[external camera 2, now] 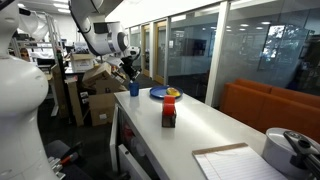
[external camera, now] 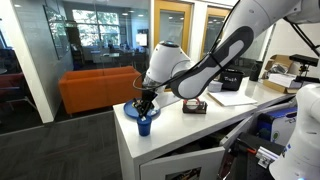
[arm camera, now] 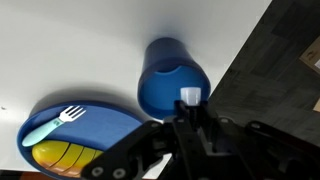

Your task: Put the marker in the blue cup

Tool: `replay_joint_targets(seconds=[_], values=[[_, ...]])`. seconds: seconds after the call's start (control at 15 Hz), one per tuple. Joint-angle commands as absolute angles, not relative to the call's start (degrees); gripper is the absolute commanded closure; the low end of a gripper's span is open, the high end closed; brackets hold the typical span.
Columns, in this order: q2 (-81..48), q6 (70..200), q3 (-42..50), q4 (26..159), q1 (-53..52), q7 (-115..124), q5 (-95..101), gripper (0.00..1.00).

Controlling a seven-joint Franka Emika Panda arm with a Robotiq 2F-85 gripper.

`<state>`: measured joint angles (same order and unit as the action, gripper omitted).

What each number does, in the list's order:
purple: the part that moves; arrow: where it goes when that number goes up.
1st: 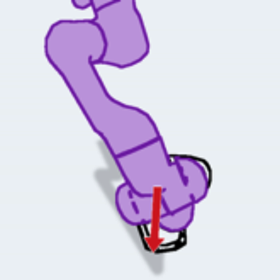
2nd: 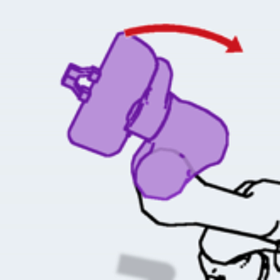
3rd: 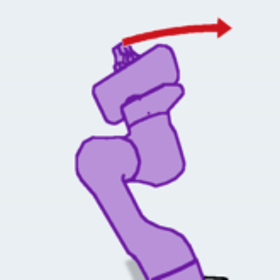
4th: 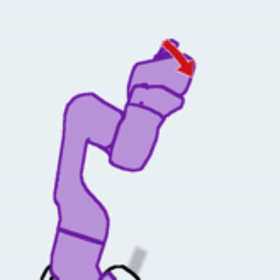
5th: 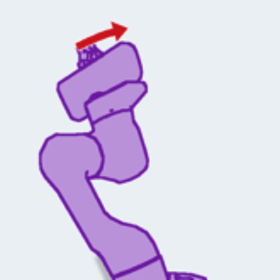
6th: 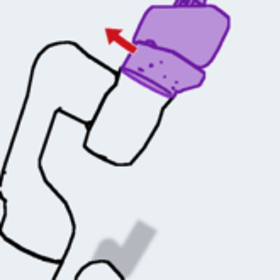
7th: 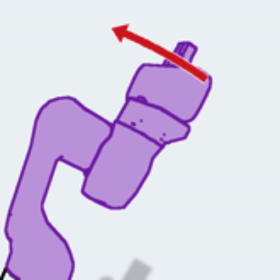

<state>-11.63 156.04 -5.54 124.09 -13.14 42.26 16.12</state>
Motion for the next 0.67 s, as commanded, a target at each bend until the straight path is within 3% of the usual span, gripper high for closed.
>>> replay_joint_targets(seconds=[0.0, 0.6], values=[[-13.0, 154.5, -4.0, 122.6, -14.4, 42.4, 16.0, 0.95], [-14.7, 155.2, -2.3, 123.1, -14.6, 41.8, 15.5, 0.95]])
